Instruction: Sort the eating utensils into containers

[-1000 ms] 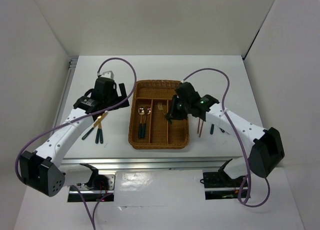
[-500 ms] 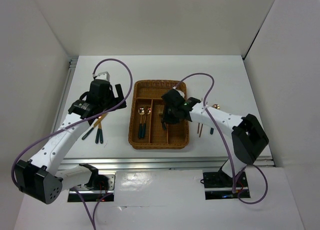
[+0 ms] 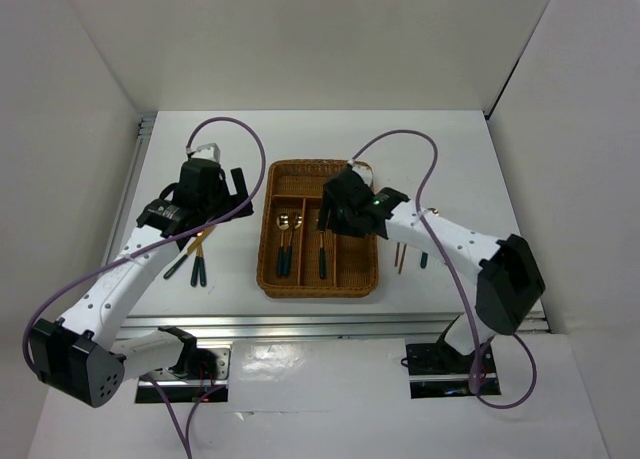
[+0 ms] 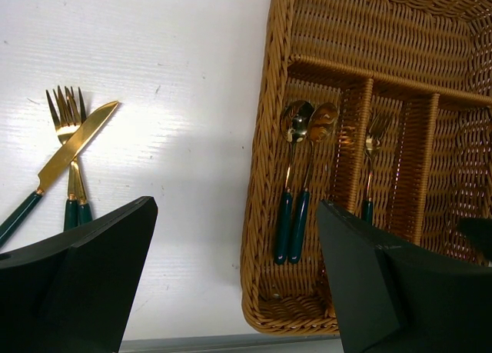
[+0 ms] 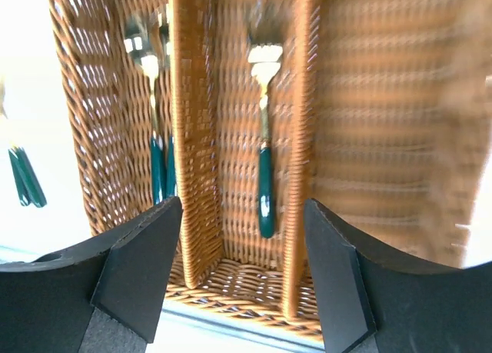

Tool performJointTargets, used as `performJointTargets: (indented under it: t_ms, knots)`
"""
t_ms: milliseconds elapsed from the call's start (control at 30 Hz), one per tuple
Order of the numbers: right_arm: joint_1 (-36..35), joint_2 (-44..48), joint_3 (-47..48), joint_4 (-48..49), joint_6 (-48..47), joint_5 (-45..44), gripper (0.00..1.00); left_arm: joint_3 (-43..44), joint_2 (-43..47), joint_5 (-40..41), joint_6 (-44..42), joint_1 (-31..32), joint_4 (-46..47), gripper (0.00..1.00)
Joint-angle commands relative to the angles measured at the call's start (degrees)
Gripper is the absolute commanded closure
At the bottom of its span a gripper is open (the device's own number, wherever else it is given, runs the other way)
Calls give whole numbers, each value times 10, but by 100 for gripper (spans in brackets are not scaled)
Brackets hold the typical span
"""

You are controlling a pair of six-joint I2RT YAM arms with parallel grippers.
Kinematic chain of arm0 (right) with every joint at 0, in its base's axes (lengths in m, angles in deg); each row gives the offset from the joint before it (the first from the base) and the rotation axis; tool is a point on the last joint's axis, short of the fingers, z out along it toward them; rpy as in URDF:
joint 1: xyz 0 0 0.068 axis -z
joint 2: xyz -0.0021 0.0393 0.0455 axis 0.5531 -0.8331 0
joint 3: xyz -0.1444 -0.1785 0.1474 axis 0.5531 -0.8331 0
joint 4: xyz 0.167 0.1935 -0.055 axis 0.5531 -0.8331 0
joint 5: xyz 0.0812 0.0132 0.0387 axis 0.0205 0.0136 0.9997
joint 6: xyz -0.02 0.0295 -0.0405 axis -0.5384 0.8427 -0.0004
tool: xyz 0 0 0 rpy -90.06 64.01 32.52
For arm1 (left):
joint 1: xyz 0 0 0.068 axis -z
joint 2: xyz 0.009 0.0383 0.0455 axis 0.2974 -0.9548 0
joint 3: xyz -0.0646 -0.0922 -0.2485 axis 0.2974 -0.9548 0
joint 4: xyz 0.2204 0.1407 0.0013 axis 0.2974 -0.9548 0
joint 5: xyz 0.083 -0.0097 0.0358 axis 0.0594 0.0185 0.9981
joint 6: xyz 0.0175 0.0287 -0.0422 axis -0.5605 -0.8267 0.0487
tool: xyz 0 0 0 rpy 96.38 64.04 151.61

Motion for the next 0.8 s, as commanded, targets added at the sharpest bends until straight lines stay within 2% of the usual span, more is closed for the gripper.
performJointTargets:
  t_ms: [0, 67, 267, 400, 600, 767]
  knots:
    - [35, 86, 9, -32, -17, -89, 28, -4, -2, -3, -5, -4, 13, 0]
    - [86, 110, -22, -49, -23, -95, 33, -4, -2, -8, -5, -4, 13, 0]
    - [240, 171, -109, -93, -34, -79, 34, -4, -2, -14, -5, -4, 18, 0]
    - [294, 171, -134, -101, -49, -65, 38, -4, -13, -19, -5, -9, 18, 0]
    - [357, 118, -161, -106, -77, -52, 41, -4, -23, -19, -5, -9, 18, 0]
    - [387, 89, -174, -75, -106, -13, 44, -4, -23, -19, -5, -14, 18, 0]
